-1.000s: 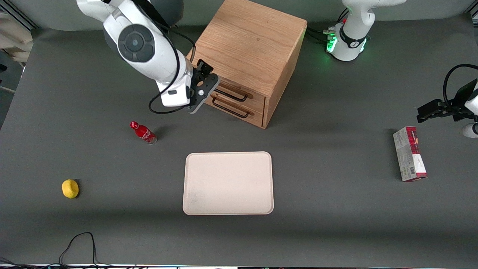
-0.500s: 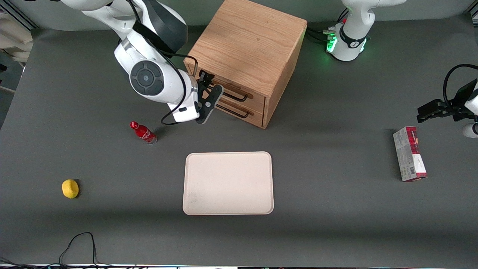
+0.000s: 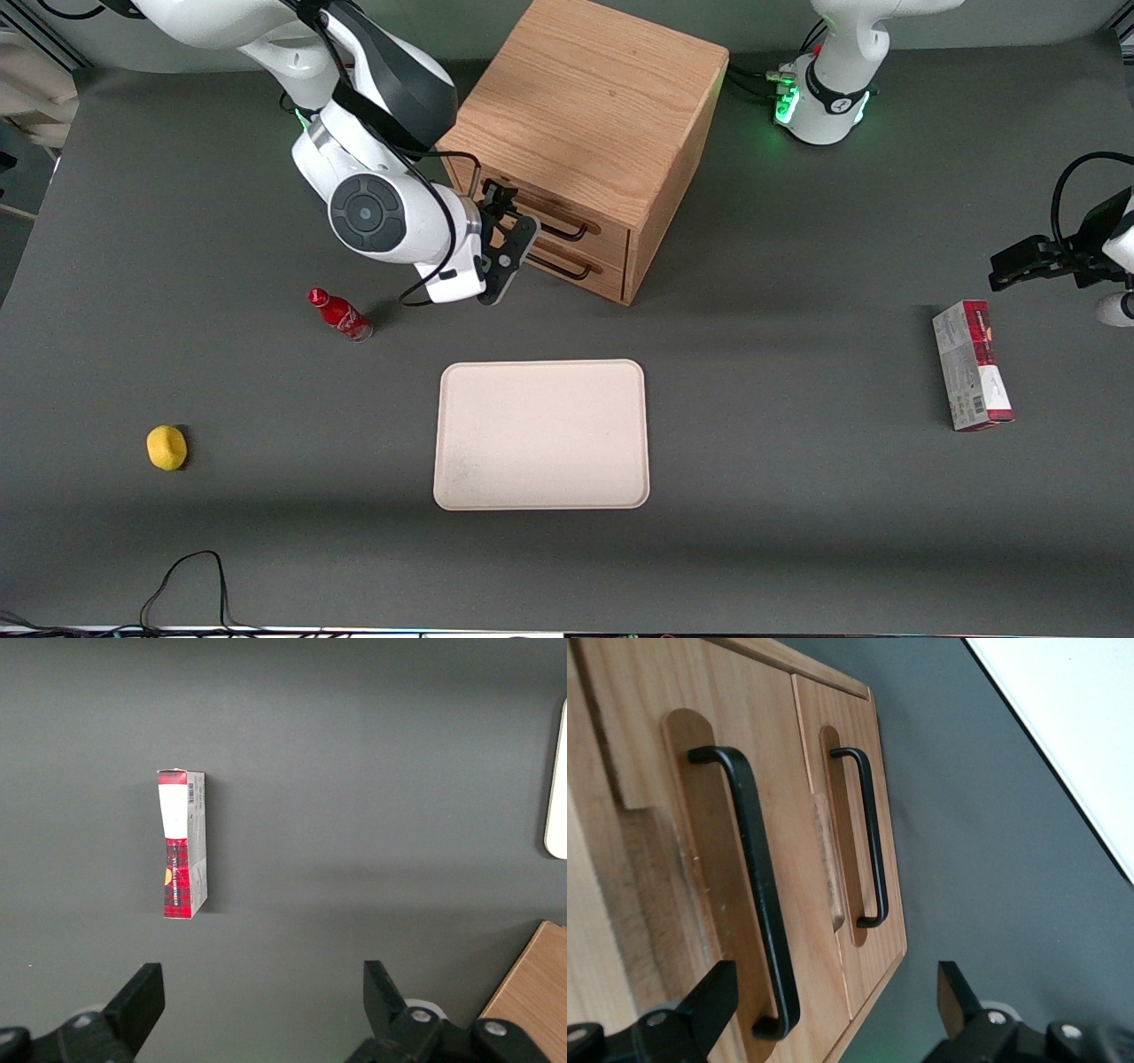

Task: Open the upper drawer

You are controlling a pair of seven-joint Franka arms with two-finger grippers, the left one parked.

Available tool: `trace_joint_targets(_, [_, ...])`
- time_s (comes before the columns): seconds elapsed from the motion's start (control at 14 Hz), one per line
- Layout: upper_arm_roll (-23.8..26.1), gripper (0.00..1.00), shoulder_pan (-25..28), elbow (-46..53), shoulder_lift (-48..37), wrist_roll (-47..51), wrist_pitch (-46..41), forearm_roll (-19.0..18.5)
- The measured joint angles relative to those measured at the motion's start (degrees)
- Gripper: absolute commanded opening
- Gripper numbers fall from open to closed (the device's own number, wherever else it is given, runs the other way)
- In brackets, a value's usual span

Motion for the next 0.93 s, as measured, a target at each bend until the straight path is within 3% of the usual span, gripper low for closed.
trace_joint_targets(0.36, [0.2, 1.00, 0.5, -3.5, 1.2, 0.0, 5.0, 0.0])
trace_joint_targets(0.93, [0.7, 1.00, 0.6, -4.3, 1.3, 0.0, 5.8, 0.0])
